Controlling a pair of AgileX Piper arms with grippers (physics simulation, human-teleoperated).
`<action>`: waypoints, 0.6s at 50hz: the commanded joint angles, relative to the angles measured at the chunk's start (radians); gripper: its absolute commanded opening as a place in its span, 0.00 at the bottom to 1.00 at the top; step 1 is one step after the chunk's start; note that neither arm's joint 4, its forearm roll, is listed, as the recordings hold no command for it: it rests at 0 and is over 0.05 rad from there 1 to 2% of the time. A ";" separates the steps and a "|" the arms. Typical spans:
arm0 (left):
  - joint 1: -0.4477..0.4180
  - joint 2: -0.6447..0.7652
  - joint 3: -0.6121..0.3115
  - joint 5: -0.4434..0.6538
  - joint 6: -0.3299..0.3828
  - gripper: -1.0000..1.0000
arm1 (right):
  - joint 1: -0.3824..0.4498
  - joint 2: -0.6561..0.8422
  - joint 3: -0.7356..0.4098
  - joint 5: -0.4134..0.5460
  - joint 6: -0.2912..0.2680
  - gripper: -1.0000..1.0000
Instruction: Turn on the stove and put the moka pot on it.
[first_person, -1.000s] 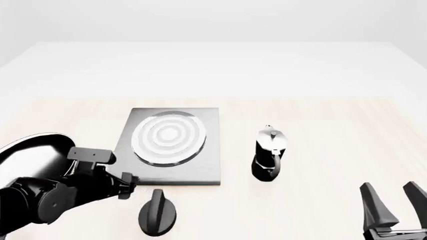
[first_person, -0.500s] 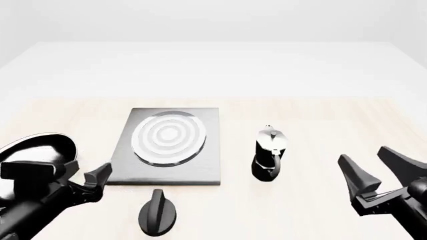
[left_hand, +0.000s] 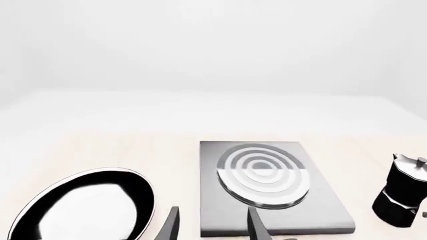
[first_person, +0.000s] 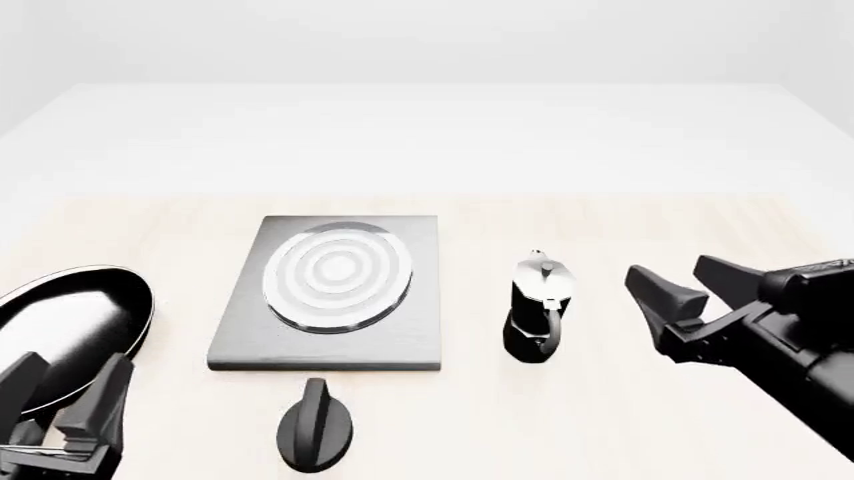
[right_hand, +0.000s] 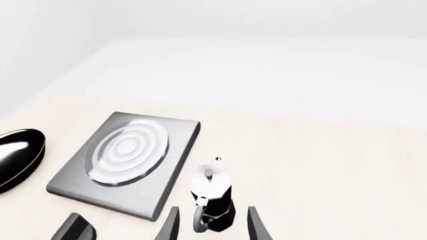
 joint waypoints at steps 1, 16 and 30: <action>0.023 -0.103 0.032 0.004 0.005 1.00 | 0.032 0.113 -0.030 -0.030 0.043 1.00; 0.013 -0.103 0.037 0.005 0.002 1.00 | 0.046 0.251 0.041 -0.176 0.102 1.00; 0.002 -0.102 0.040 0.016 -0.016 1.00 | 0.049 0.349 0.056 -0.247 0.092 1.00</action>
